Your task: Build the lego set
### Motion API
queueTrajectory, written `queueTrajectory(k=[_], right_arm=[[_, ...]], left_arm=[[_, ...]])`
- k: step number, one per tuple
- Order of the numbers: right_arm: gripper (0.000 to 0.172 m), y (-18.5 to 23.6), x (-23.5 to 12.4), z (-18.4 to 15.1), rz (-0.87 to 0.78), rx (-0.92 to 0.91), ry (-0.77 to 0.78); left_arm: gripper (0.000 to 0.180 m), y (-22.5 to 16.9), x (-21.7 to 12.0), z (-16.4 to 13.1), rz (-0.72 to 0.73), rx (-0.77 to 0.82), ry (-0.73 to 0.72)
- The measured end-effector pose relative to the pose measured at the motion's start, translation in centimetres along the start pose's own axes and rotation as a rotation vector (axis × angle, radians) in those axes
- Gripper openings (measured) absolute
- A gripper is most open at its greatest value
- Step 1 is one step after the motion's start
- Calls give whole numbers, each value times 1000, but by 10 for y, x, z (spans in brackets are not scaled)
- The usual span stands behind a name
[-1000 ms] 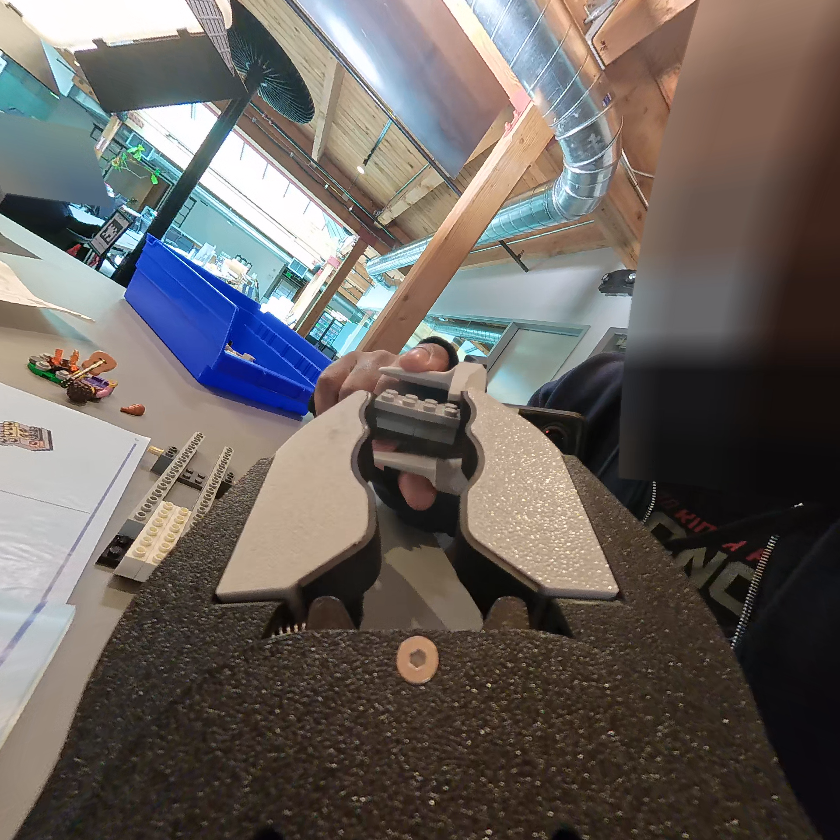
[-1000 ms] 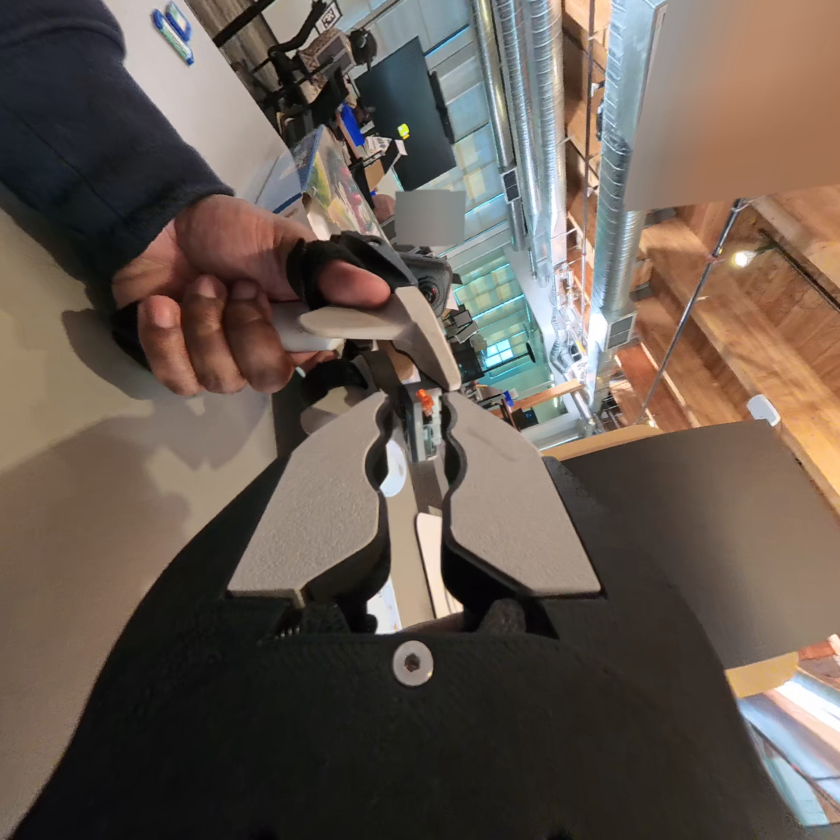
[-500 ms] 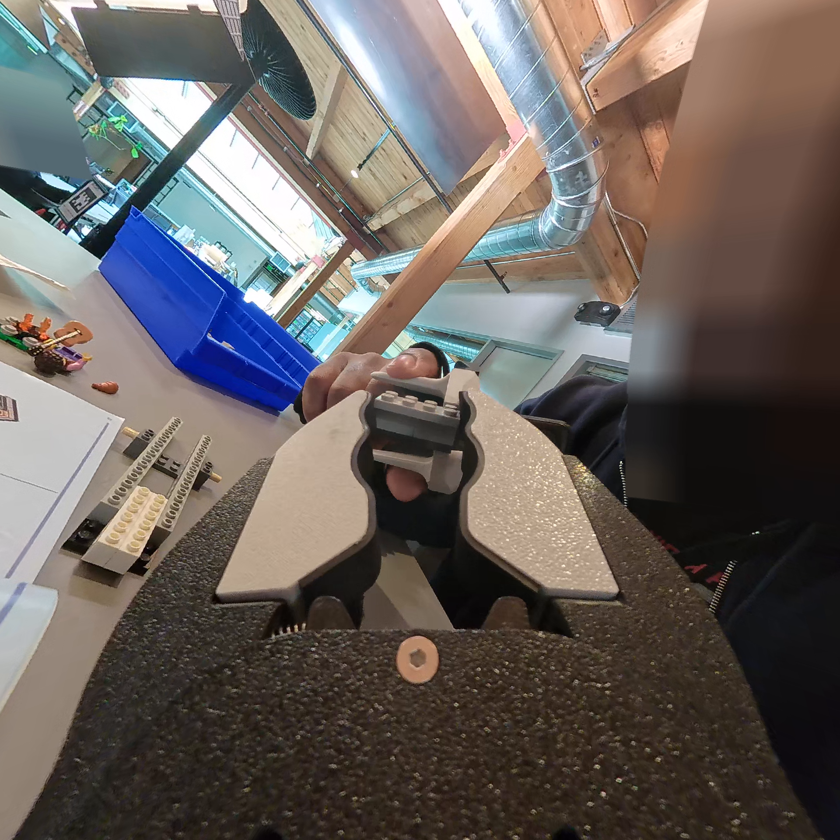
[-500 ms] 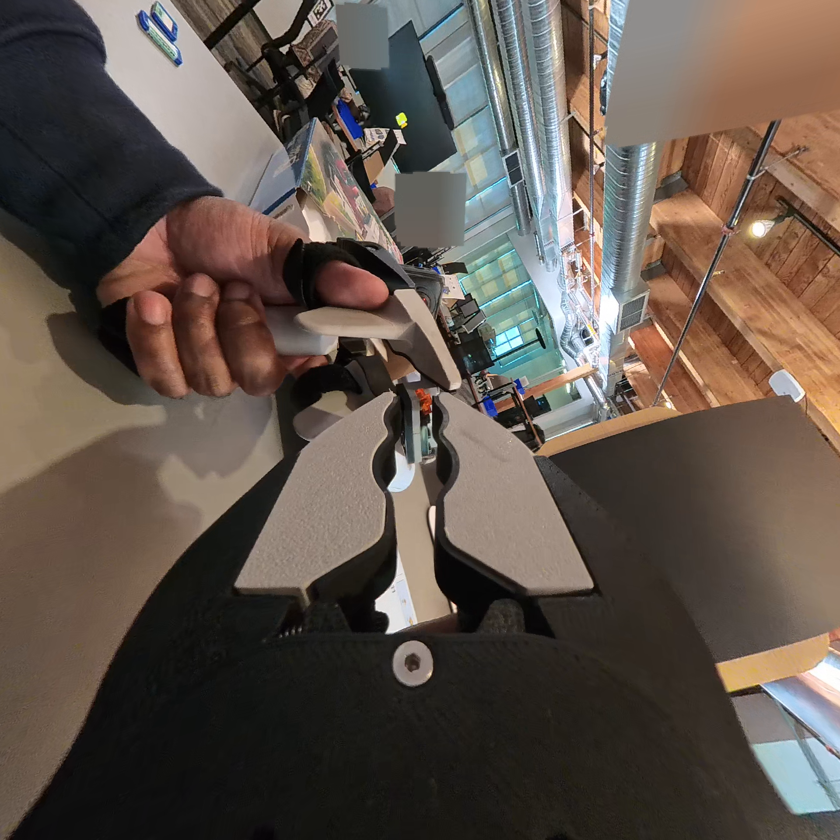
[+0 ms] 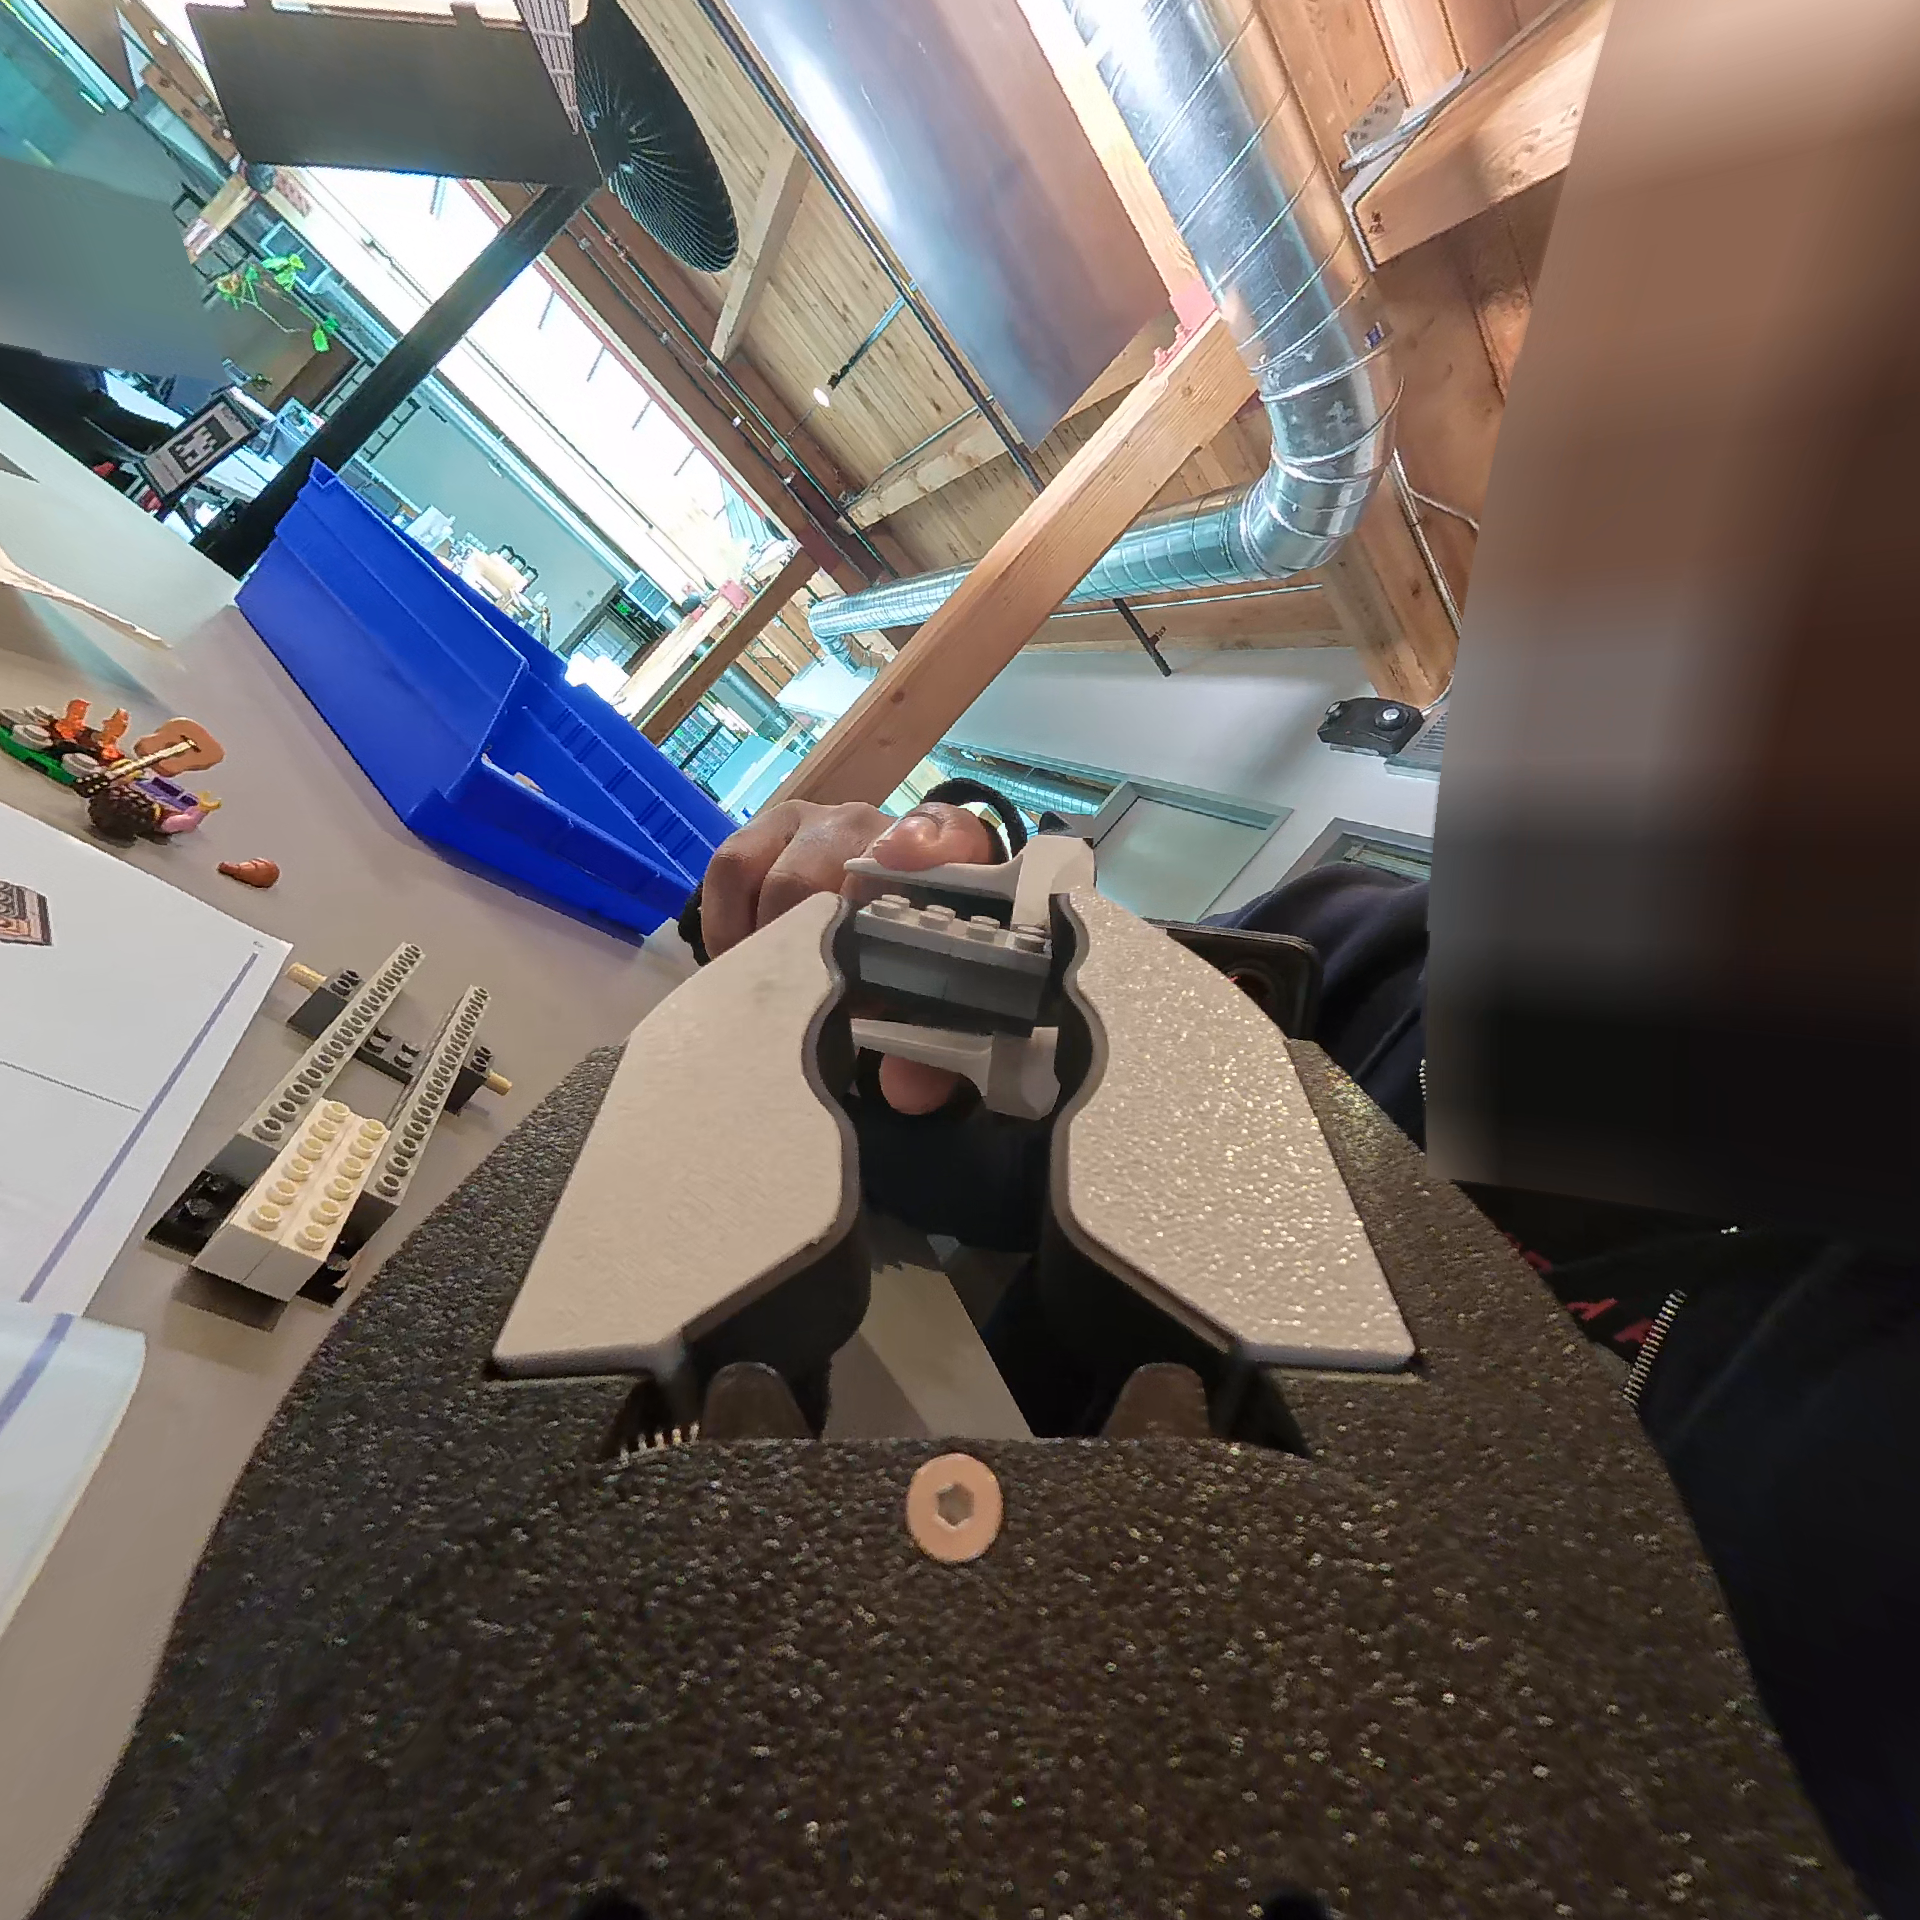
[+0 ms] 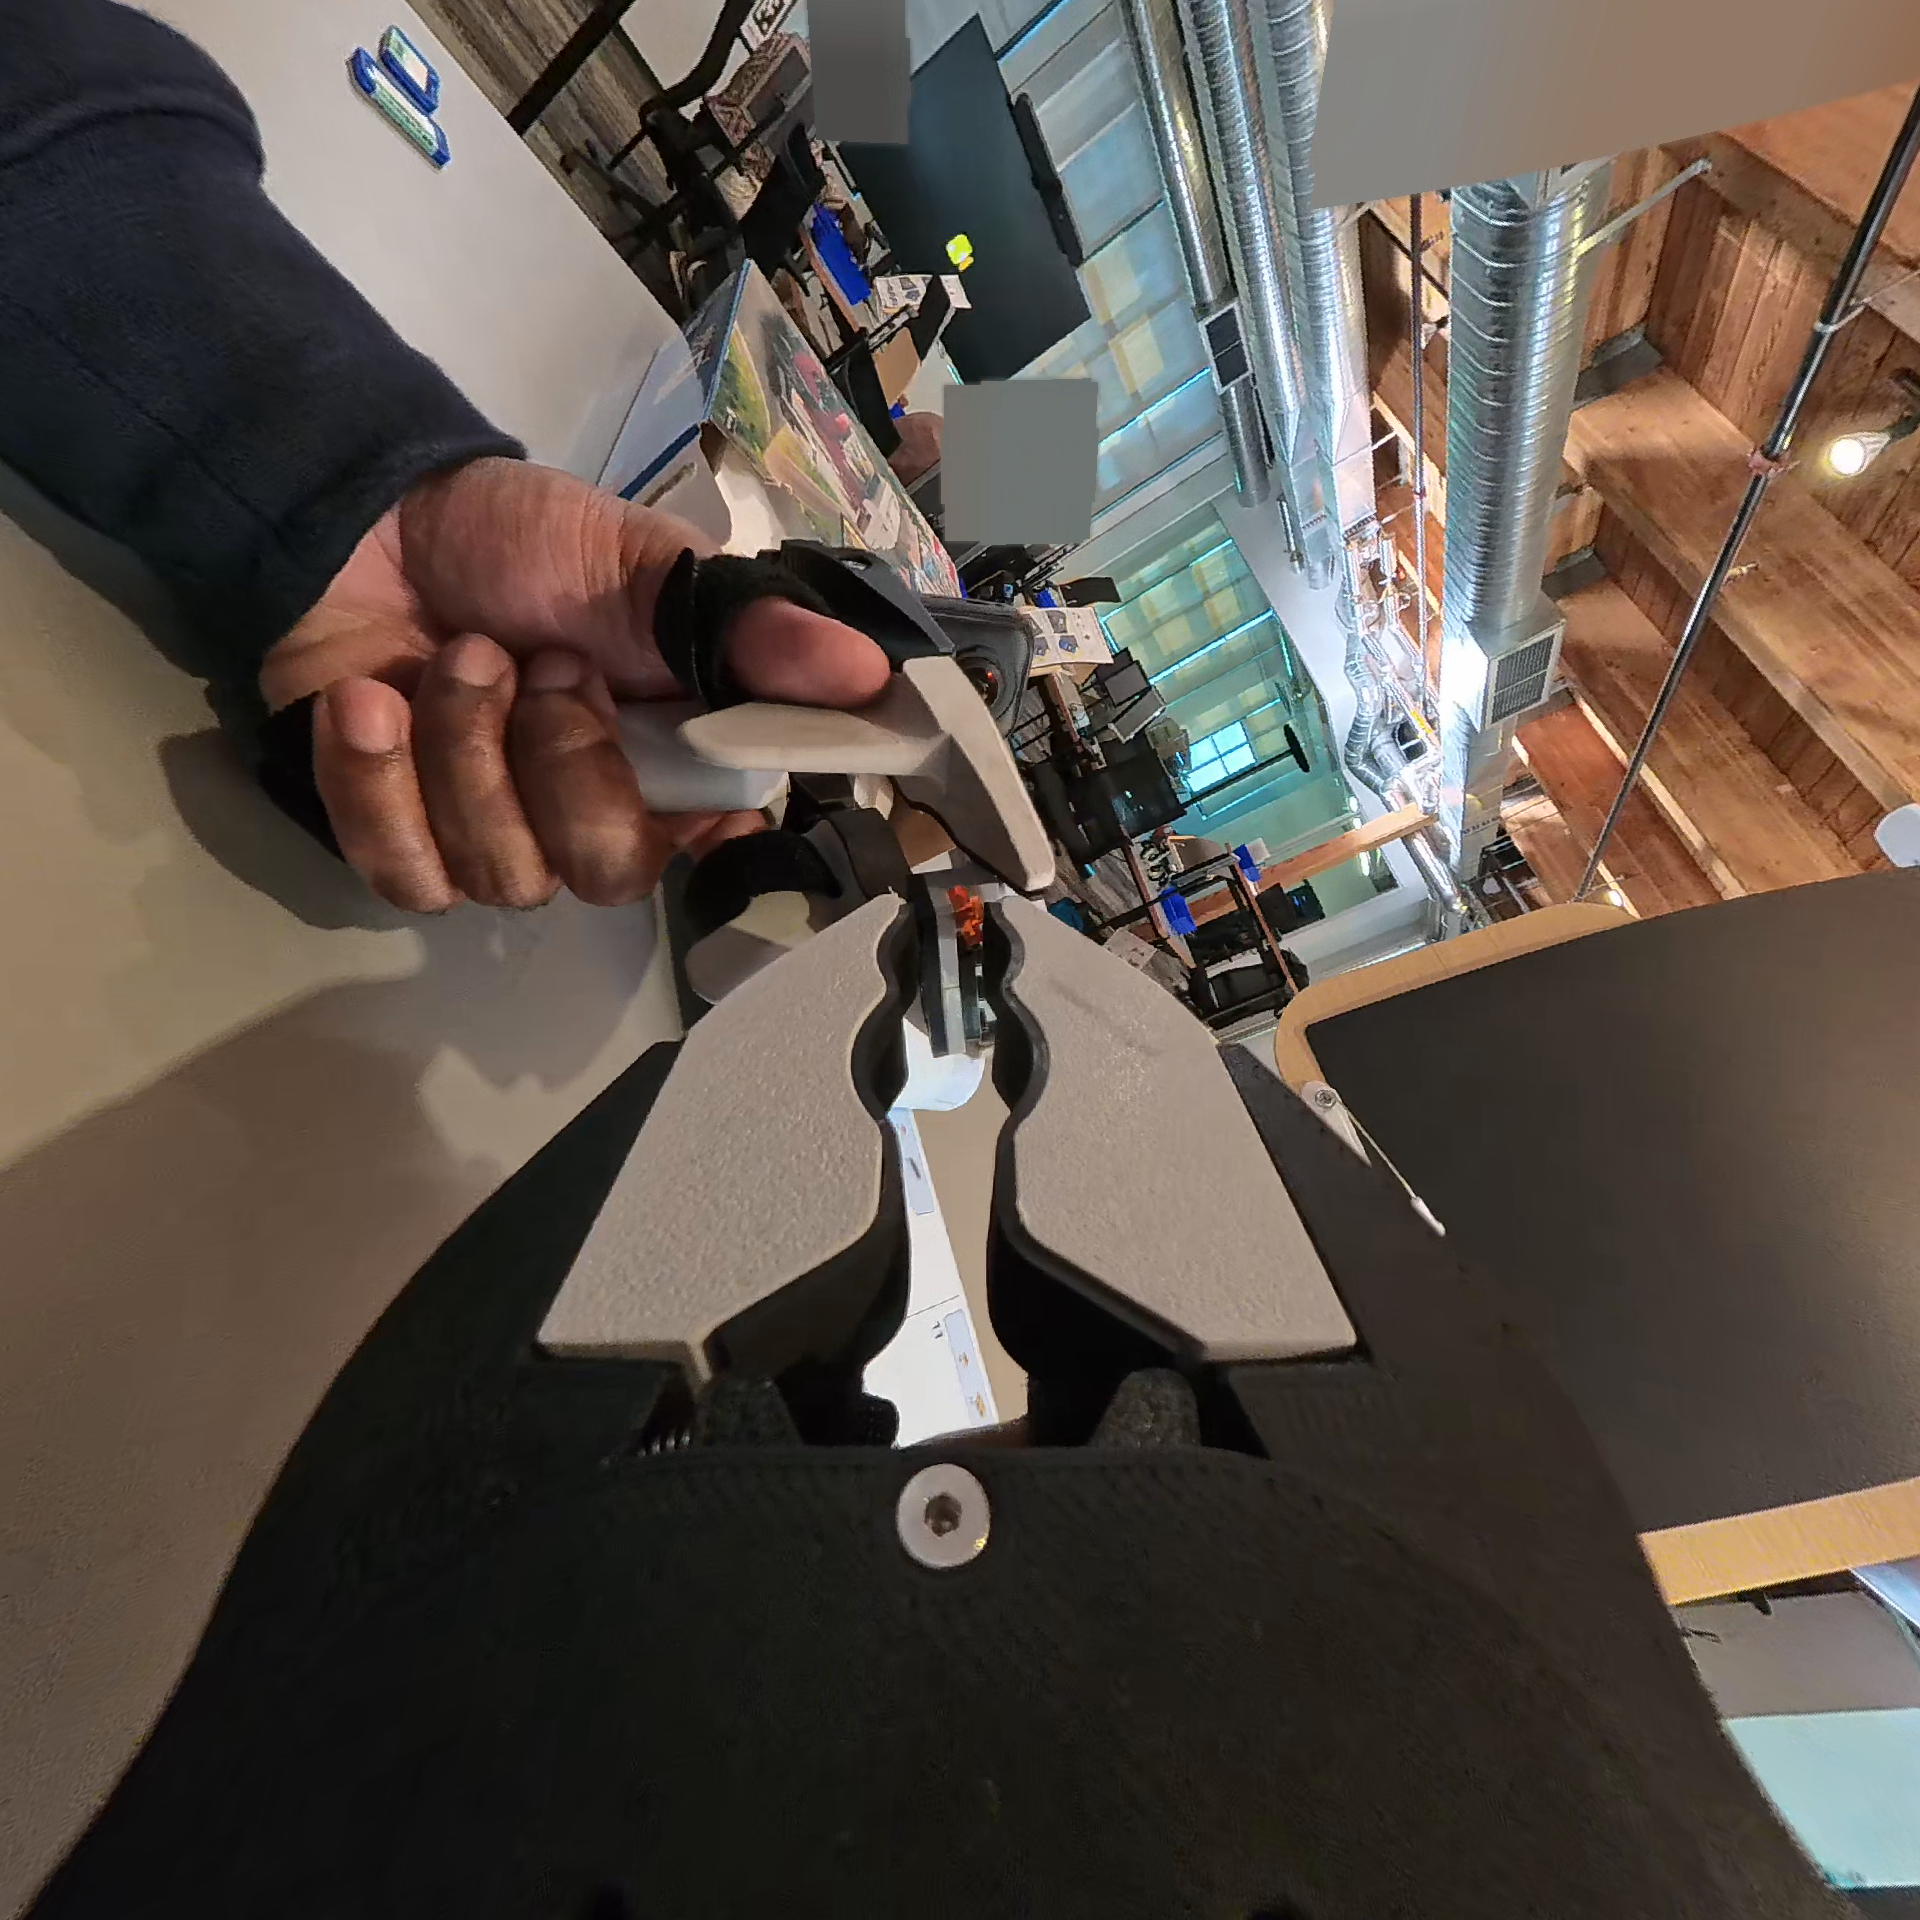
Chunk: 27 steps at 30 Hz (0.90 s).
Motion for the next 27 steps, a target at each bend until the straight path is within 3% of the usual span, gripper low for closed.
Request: queueTrajectory(k=[6,14,22,27], right_arm=[[12,-6,-1,-1,-3,217,-37],[12,-21,-9,-7,19,613,-33],[12,-23,-17,0,17,654,-66],[12,-20,-15,7,16,692,-89]], left_arm=[[38,1,-1,4,41,92,-8],[45,-4,-10,20,166,533,12],[48,-4,-3,-6,151,801,198],[49,-7,5,-12,145,985,180]])
Point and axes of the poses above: each gripper's, where its closed fingertips meet, x out along the fingers, z out of its top, y = z × x across the jaws, the point moved 3 cm from there along -x, back along the fingers, and after that the axes turned 12 degrees about -y, right-handed, at the moved point
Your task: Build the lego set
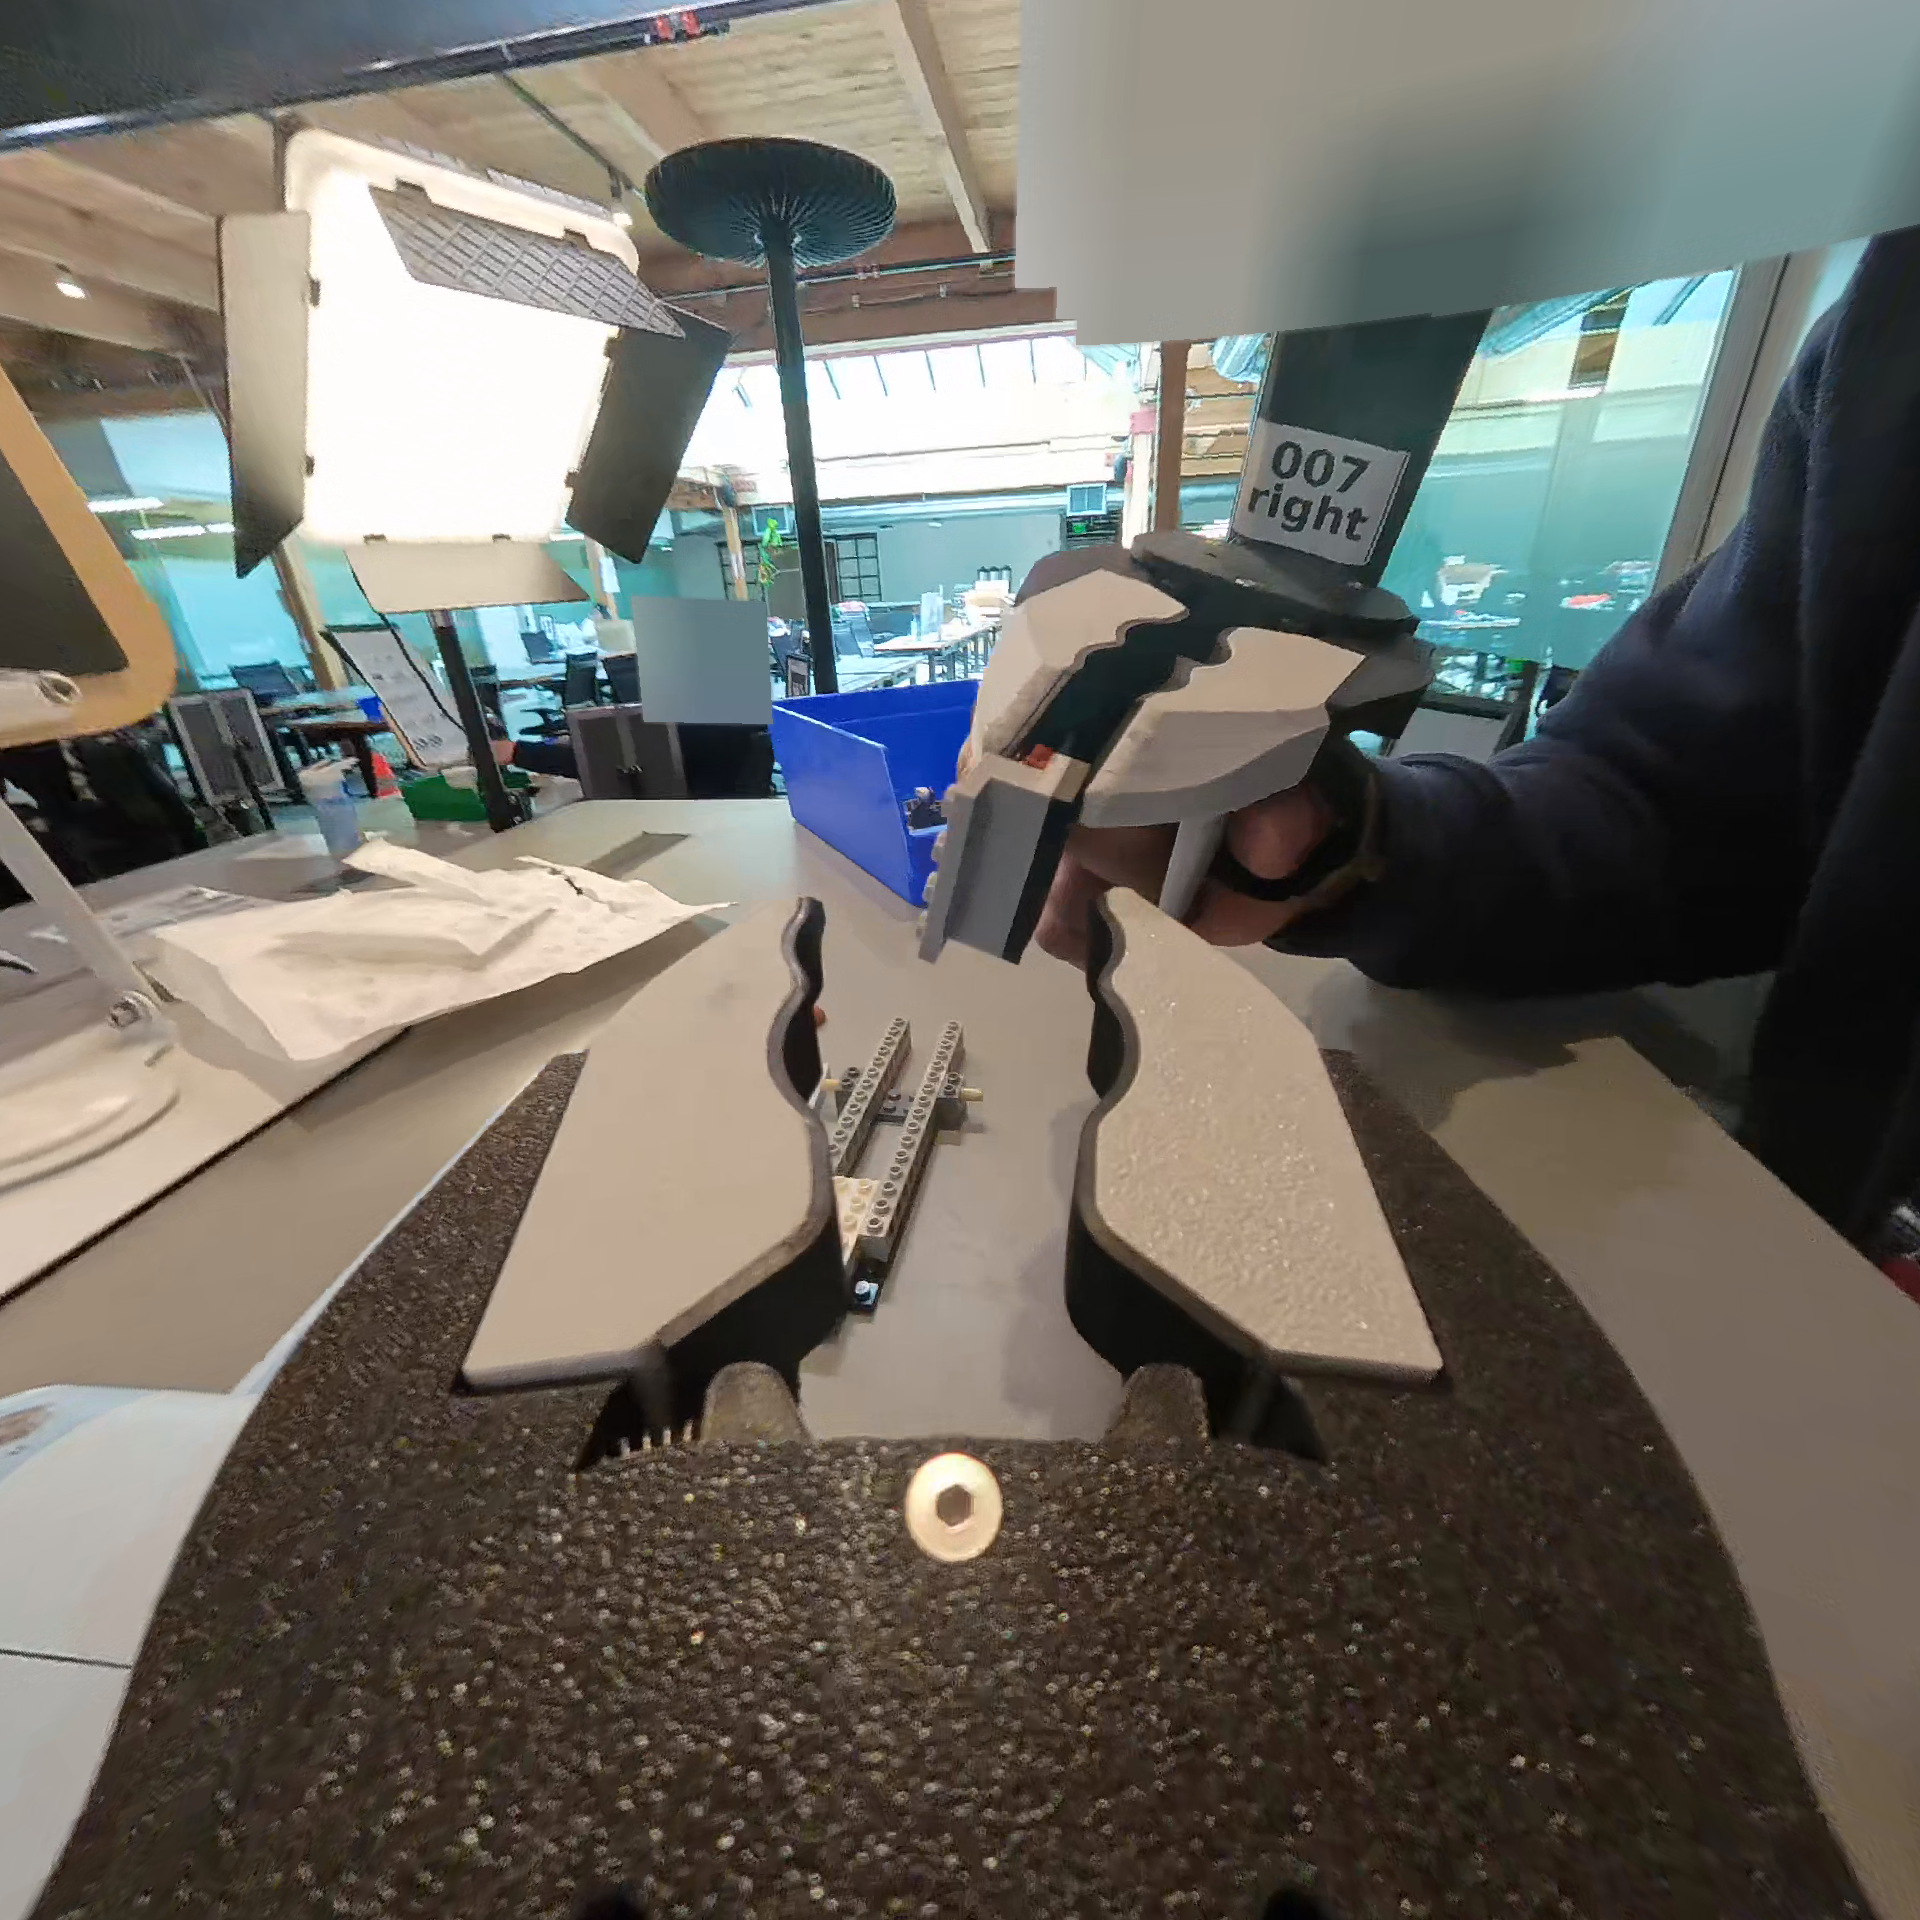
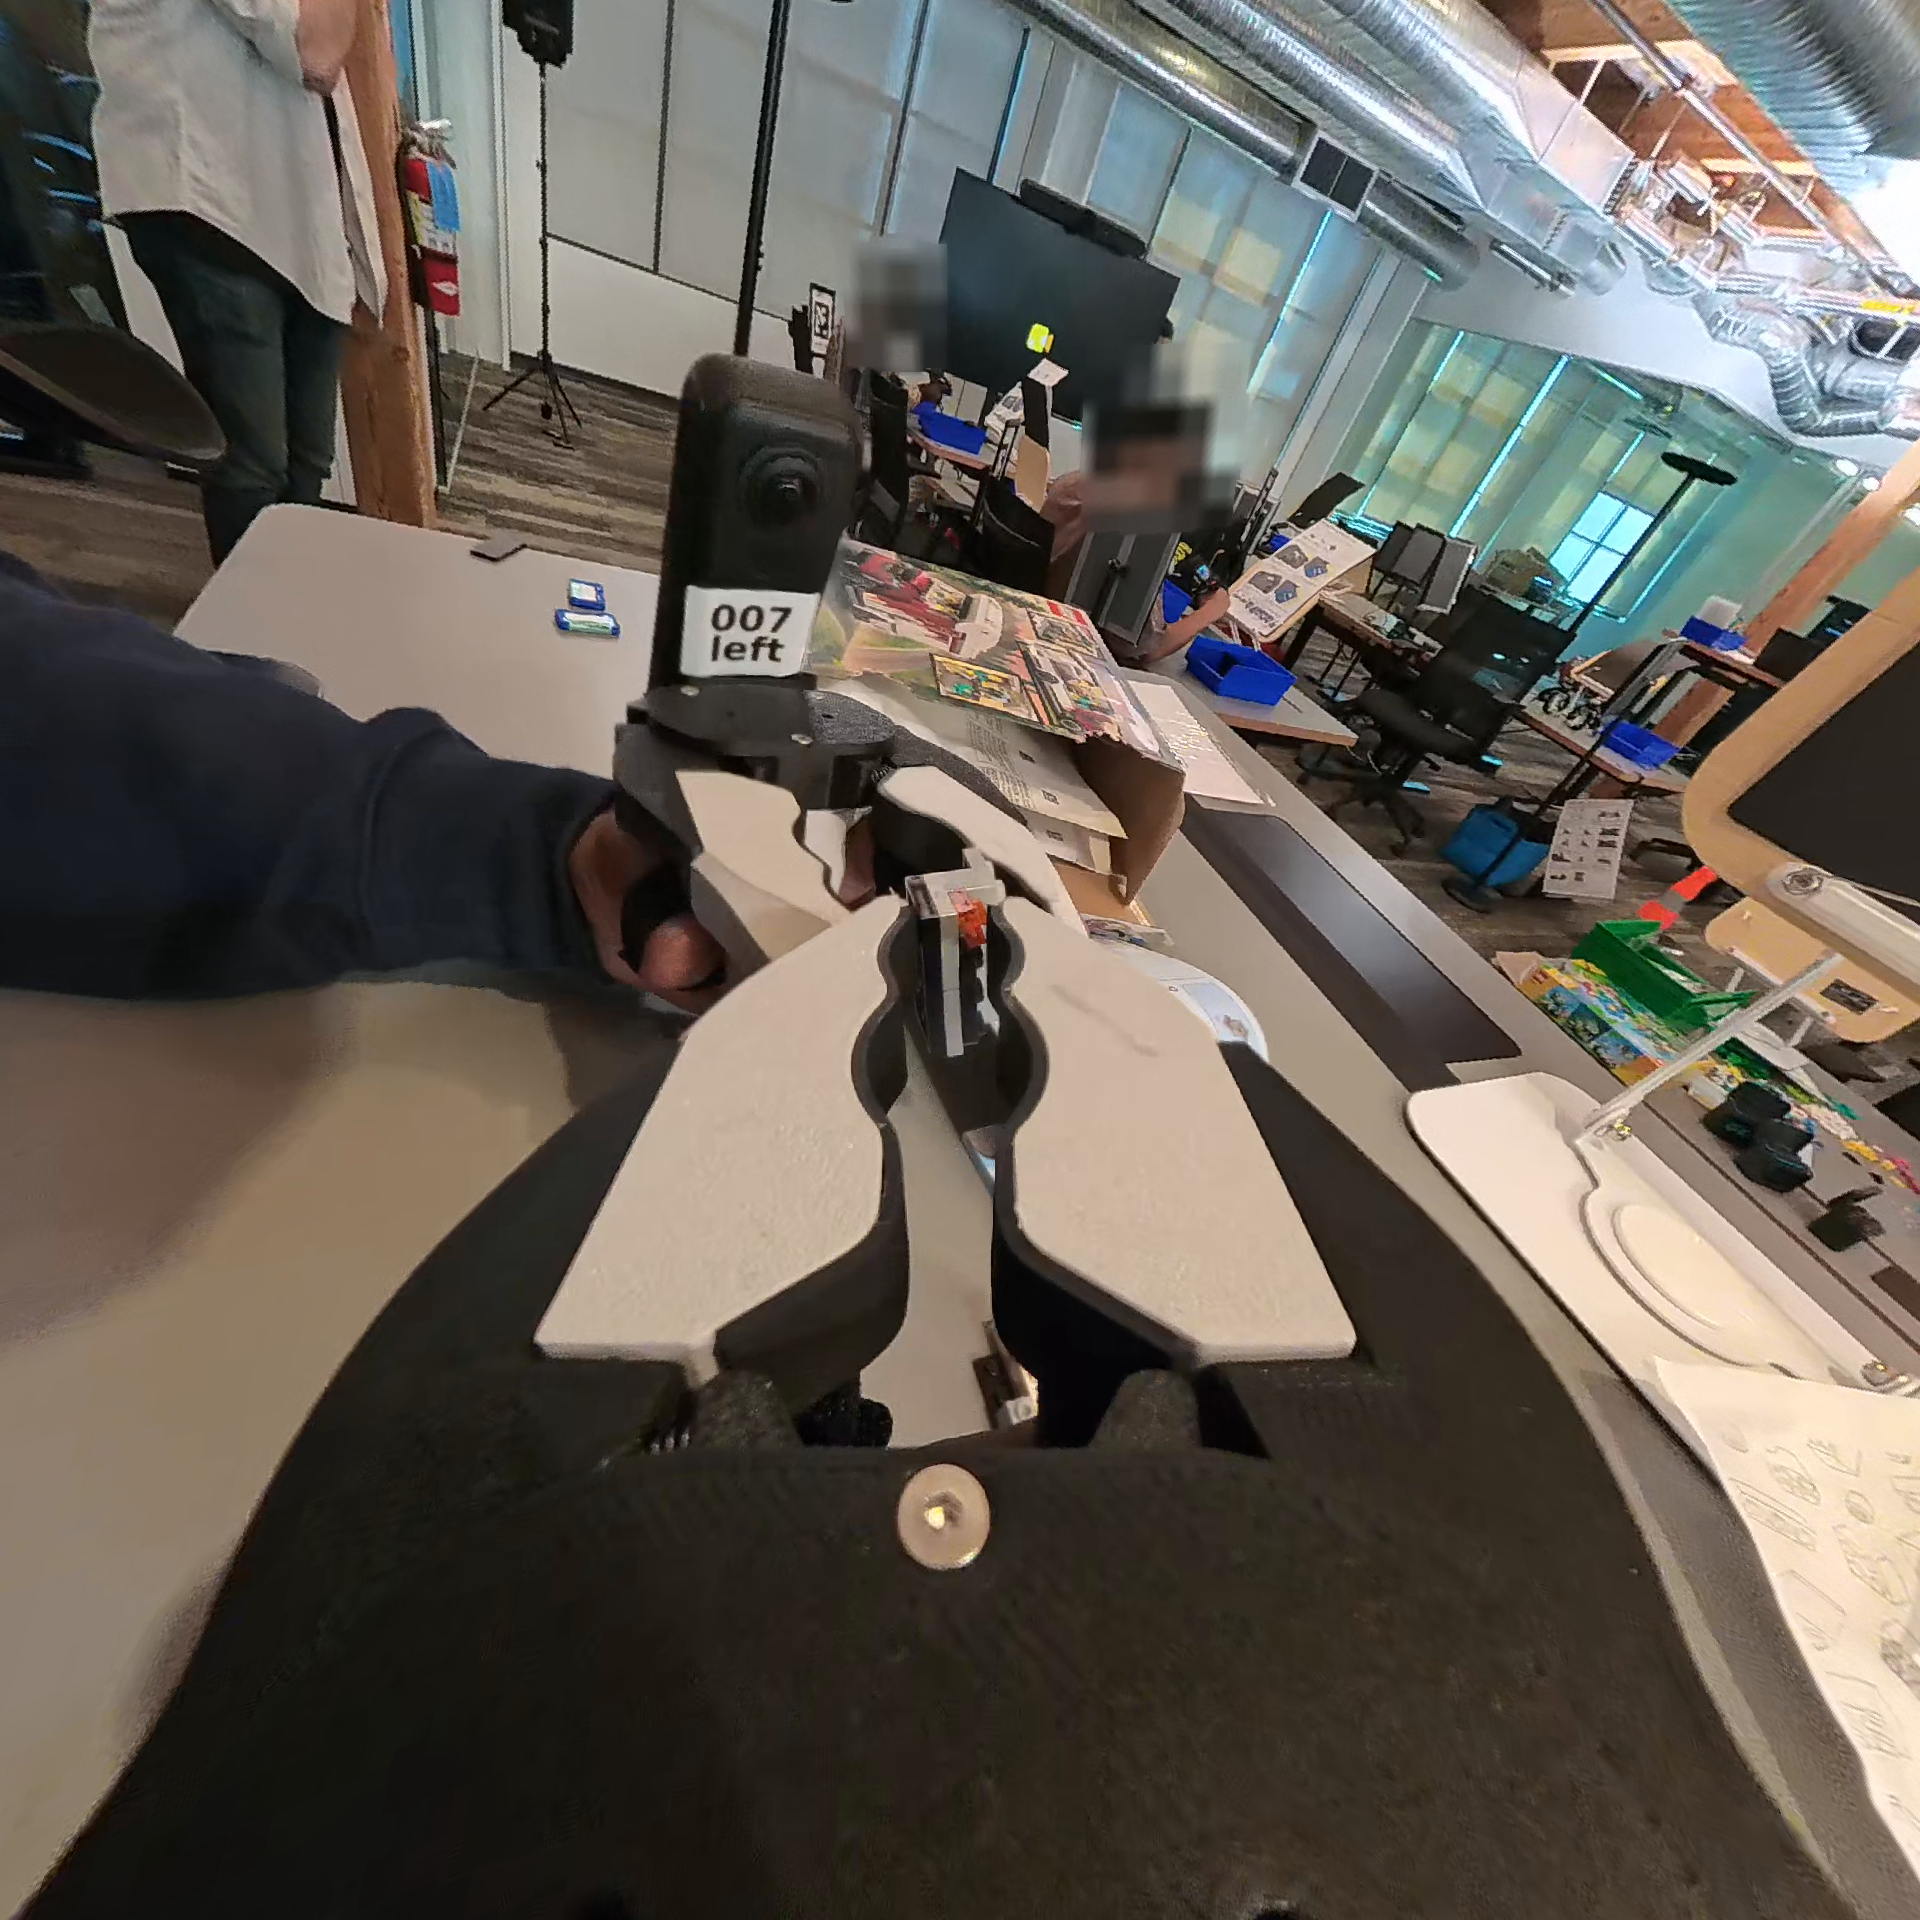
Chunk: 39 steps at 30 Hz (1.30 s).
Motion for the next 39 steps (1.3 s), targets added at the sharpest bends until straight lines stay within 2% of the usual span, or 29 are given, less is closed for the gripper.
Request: queueTrajectory(k=[5,14,21,27,39], right_arm=[[12,6,2,-3,17,26,0],[14,12,0,-3,93,49,-14],[12,13,1,-1,67,-26,-20],[19,15,1,2,64,-49,-43],[11,18,1,3,65,-53,-74]], left_arm=[[24,-7,1,-3,-42,32,6],[22,-14,-2,0,-132,-78,-25],[22,-16,-3,4,-159,-143,-58],[22,-20,-4,5,-194,-177,-73],[22,-22,-3,3,-227,-234,-51]])
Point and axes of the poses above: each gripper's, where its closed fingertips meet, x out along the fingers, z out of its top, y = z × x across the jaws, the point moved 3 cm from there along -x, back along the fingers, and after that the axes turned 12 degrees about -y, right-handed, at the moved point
